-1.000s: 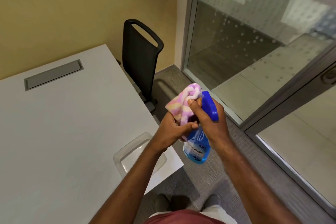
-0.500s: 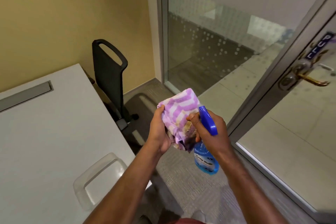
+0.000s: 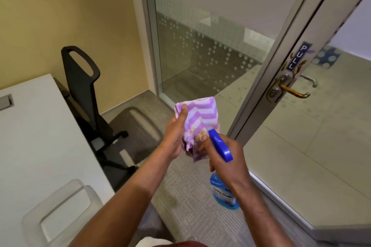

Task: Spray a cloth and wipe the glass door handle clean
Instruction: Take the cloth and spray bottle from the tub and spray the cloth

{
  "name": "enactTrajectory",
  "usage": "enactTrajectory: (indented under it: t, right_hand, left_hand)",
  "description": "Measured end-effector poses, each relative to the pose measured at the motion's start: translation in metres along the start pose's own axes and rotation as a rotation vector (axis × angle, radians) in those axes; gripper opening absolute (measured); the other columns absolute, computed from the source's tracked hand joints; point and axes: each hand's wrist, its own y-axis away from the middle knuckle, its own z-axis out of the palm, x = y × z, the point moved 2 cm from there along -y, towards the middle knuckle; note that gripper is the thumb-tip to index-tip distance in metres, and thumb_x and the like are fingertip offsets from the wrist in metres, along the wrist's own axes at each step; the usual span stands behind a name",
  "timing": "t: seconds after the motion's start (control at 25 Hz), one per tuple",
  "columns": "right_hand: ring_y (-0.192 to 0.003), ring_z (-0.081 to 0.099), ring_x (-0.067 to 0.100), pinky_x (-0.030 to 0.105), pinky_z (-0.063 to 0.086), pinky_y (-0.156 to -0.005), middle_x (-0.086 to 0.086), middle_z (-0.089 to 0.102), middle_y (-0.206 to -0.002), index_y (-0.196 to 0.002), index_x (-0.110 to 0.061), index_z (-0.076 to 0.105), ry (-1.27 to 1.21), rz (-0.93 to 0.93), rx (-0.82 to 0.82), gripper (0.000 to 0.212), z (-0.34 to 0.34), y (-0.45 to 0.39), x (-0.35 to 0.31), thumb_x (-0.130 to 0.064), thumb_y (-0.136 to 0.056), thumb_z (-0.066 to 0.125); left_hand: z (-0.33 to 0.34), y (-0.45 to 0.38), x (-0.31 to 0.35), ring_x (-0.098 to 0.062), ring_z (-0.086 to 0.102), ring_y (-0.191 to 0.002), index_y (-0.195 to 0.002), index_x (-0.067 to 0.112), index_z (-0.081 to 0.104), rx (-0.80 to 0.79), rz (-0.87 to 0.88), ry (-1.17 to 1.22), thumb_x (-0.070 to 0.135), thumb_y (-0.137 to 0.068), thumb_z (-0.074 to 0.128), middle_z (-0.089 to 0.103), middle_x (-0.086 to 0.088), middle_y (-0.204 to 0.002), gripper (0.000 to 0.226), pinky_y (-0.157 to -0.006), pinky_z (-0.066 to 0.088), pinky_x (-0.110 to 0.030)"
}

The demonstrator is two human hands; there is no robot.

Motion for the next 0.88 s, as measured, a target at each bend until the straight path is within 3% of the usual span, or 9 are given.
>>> enactTrajectory:
  t: [0.08,0.2,0.36,0.4,0.52,0.56,0.68,0.88]
  right_hand:
    - [-0.041,0.055,0.016,0.026,0.047,-0.046,0.003,0.074,-0.064,-0.075,-0.012,0.072,-0.013,0.026,0.038,0.038,-0.012,0.000,0.003,-0.036,-0.103,0.062]
    - [-0.038,0.054,0.009,0.023,0.045,-0.044,0.001,0.070,-0.055,-0.068,-0.011,0.068,-0.033,0.059,0.086,0.041,-0.021,-0.005,0.004,-0.030,-0.103,0.063]
    - [-0.035,0.052,0.002,0.014,0.041,-0.044,-0.011,0.054,-0.038,-0.053,-0.022,0.056,0.008,0.092,0.135,0.051,-0.032,-0.012,0.010,-0.025,-0.104,0.062]
    - [-0.036,0.051,0.003,0.015,0.042,-0.044,-0.012,0.055,-0.039,-0.053,-0.024,0.057,0.012,0.084,0.142,0.051,-0.035,-0.013,0.013,-0.026,-0.104,0.063]
    - [-0.041,0.053,0.006,0.022,0.045,-0.049,-0.013,0.060,-0.047,-0.059,-0.030,0.064,0.021,0.048,0.165,0.044,-0.040,-0.018,0.019,-0.029,-0.103,0.064]
    - [-0.042,0.054,0.006,0.024,0.046,-0.051,-0.014,0.060,-0.048,-0.059,-0.034,0.065,0.033,0.044,0.173,0.043,-0.041,-0.020,0.021,-0.029,-0.103,0.065]
    - [-0.042,0.051,0.010,0.036,0.047,-0.051,-0.012,0.057,-0.047,-0.056,-0.039,0.062,0.073,0.095,0.205,0.045,-0.043,-0.030,0.025,-0.032,-0.101,0.066]
    - [-0.043,0.052,0.019,0.035,0.048,-0.047,0.008,0.063,-0.059,-0.066,-0.023,0.064,0.079,0.128,0.203,0.036,-0.047,-0.046,0.029,-0.034,-0.100,0.066]
  left_hand:
    - [0.014,-0.008,-0.006,-0.017,0.067,-0.049,-0.125,0.002,0.061,-0.012,-0.014,-0.031,0.052,-0.104,0.047,0.074,-0.019,-0.090,0.056,-0.040,0.048,-0.022]
    - [0.030,-0.020,-0.019,-0.028,0.075,-0.091,-0.129,0.004,0.063,-0.084,-0.031,-0.055,0.048,-0.104,0.053,0.075,-0.020,-0.112,0.051,-0.069,0.061,-0.034]
    - [0.047,-0.039,-0.031,-0.042,0.067,-0.115,-0.130,0.002,0.063,-0.169,-0.036,-0.010,0.040,-0.104,0.056,0.071,-0.025,-0.121,0.047,-0.098,0.054,-0.051]
    - [0.050,-0.044,-0.031,-0.042,0.068,-0.114,-0.131,0.002,0.062,-0.176,-0.034,-0.002,0.040,-0.104,0.056,0.070,-0.025,-0.122,0.048,-0.097,0.056,-0.052]
    - [0.059,-0.060,-0.028,-0.031,0.076,-0.081,-0.133,0.000,0.059,-0.182,-0.036,-0.013,0.040,-0.105,0.055,0.068,-0.028,-0.119,0.049,-0.060,0.062,-0.036]
    - [0.061,-0.067,-0.028,-0.030,0.076,-0.078,-0.133,0.000,0.059,-0.178,-0.035,-0.012,0.040,-0.106,0.054,0.068,-0.028,-0.118,0.048,-0.057,0.061,-0.034]
    - [0.071,-0.086,-0.028,-0.037,0.072,-0.103,-0.132,0.003,0.060,-0.154,-0.054,-0.004,0.044,-0.105,0.054,0.070,-0.025,-0.122,0.049,-0.075,0.062,-0.042]
    - [0.083,-0.112,-0.018,-0.030,0.075,-0.092,-0.130,0.002,0.059,-0.135,-0.091,-0.038,0.044,-0.106,0.052,0.075,-0.018,-0.113,0.049,-0.064,0.061,-0.037]
